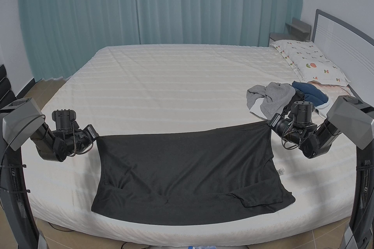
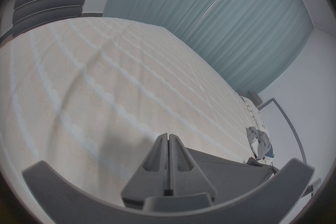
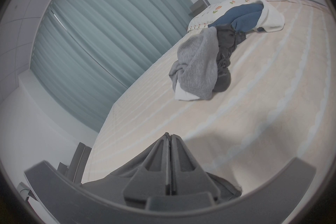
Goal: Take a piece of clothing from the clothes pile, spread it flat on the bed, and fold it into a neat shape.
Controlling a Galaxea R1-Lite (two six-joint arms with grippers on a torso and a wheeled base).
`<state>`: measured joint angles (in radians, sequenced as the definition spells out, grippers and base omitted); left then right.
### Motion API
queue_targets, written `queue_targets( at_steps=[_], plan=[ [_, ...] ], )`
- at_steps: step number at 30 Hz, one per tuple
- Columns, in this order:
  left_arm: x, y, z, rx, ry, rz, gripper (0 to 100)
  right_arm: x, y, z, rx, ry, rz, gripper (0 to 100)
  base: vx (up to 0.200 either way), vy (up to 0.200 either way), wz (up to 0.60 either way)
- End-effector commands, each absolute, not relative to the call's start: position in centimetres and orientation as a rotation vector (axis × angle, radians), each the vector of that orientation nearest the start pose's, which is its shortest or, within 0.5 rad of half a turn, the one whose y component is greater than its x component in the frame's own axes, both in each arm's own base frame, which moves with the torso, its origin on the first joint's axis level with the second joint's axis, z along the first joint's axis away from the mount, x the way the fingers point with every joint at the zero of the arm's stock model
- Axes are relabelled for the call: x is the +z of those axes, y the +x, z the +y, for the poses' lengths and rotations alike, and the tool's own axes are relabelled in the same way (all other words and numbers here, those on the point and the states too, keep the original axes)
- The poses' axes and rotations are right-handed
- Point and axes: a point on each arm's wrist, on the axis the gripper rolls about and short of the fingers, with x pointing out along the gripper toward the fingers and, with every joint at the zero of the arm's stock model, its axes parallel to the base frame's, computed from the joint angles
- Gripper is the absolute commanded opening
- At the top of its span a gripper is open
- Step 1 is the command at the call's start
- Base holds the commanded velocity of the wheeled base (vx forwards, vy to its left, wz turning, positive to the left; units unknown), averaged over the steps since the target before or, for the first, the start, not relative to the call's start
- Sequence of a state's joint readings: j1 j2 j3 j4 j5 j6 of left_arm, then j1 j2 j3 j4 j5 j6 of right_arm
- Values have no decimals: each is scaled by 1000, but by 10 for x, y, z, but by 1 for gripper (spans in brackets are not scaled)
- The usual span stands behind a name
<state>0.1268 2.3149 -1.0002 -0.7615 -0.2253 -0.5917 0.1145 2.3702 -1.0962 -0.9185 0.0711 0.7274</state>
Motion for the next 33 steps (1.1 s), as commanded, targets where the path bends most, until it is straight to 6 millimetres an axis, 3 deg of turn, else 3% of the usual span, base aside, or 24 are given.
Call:
queue_targets(
  at_steps=[1, 8, 19, 33],
  plan=[
    [6, 406, 46, 73, -675, 577, 0, 35, 432, 43, 36, 716, 385, 0, 0, 0, 0],
    [5, 409, 47, 59, -668, 513, 0, 24, 431, 43, 32, 719, 419, 0, 0, 0, 0],
    [6, 406, 48, 63, -669, 522, 0, 29, 431, 46, 45, 746, 399, 0, 0, 0, 0],
    [1, 386, 45, 28, -549, 574, 0, 25, 404, 40, 140, 726, 530, 0, 0, 0, 0]
  ],
)
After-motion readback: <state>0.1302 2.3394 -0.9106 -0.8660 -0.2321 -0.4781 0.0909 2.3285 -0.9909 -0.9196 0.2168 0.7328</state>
